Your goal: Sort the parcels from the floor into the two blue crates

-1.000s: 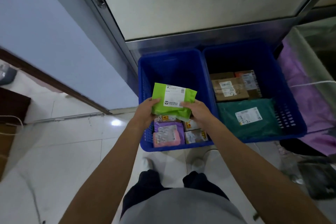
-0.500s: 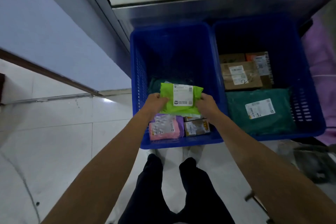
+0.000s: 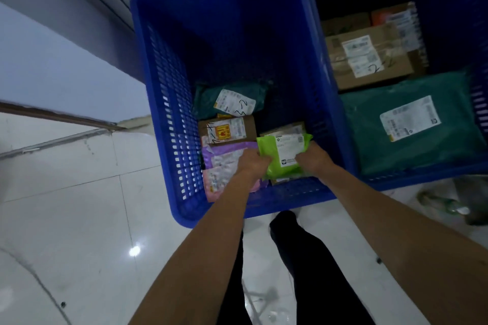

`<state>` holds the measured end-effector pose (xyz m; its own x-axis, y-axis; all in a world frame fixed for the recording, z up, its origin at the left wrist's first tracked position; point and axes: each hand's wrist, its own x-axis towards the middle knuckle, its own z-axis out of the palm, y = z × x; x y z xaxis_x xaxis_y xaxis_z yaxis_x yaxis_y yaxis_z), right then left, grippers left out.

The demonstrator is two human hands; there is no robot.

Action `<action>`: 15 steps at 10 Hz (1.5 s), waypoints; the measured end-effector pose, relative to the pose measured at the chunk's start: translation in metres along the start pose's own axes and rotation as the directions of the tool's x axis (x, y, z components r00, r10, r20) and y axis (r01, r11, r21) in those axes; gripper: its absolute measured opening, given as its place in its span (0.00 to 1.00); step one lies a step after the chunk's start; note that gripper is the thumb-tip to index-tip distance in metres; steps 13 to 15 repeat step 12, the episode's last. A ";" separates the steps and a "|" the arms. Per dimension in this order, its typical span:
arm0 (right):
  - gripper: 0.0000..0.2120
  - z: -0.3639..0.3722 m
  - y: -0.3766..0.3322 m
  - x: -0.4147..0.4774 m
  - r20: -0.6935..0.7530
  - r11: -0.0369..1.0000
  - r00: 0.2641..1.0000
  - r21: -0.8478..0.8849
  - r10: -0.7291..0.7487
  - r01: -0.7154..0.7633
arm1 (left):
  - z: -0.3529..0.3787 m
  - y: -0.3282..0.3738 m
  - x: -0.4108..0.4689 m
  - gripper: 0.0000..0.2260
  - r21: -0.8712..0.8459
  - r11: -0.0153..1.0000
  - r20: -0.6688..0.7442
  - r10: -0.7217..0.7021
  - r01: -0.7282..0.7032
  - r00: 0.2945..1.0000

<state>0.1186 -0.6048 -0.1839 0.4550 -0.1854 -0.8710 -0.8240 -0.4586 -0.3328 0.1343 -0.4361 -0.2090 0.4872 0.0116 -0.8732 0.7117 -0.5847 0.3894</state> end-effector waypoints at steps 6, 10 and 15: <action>0.46 0.026 0.036 0.045 0.009 0.938 0.992 -0.328 0.125 -0.115 | 0.058 -0.021 0.043 0.23 0.441 0.886 -0.115 -0.105 0.145 0.988; 0.27 -0.001 0.033 -0.049 0.053 0.816 0.981 -0.547 -0.188 0.186 | 0.018 0.013 -0.054 0.24 -0.186 0.962 -0.001 -0.206 0.202 0.979; 0.20 -0.018 0.031 -0.109 -0.029 0.718 0.924 -0.639 -0.382 0.277 | 0.000 0.011 -0.121 0.21 -0.366 0.915 -0.038 -0.197 0.169 0.980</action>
